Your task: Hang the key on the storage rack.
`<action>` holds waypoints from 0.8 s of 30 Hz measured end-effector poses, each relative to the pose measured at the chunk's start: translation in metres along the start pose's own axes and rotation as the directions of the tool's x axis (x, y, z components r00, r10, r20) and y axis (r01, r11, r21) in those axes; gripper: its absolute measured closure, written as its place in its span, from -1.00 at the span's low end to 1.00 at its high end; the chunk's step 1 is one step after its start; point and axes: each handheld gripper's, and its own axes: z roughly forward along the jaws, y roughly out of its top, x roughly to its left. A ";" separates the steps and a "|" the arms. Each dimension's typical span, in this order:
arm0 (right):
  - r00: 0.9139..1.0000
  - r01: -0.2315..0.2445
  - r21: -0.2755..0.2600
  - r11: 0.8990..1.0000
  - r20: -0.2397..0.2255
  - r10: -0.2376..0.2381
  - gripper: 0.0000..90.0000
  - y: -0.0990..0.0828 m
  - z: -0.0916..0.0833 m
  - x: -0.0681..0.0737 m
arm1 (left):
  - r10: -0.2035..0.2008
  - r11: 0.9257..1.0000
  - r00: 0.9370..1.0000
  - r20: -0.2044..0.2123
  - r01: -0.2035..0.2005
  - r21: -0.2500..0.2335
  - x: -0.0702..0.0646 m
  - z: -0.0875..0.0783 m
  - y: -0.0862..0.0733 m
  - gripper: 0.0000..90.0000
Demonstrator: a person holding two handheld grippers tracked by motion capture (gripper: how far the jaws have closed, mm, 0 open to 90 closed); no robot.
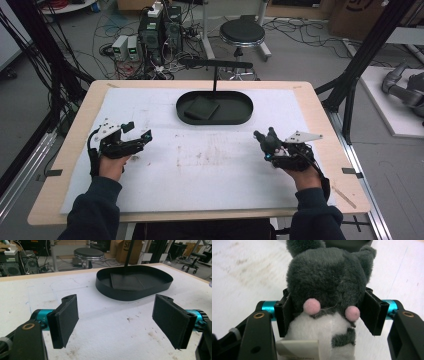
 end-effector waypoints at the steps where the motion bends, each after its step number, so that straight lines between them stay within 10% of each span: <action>1: 1.000 0.005 -0.007 1.000 0.000 -0.005 -0.20 0.007 0.002 -0.002 | 0.003 1.000 1.000 -0.001 -0.003 0.000 0.001 0.000 0.000 -0.53; 24: 0.996 0.056 -0.157 0.986 0.072 -0.045 -0.20 0.141 0.025 -0.039 | -0.006 1.000 1.000 0.007 0.006 -0.010 0.005 -0.001 -0.002 -0.53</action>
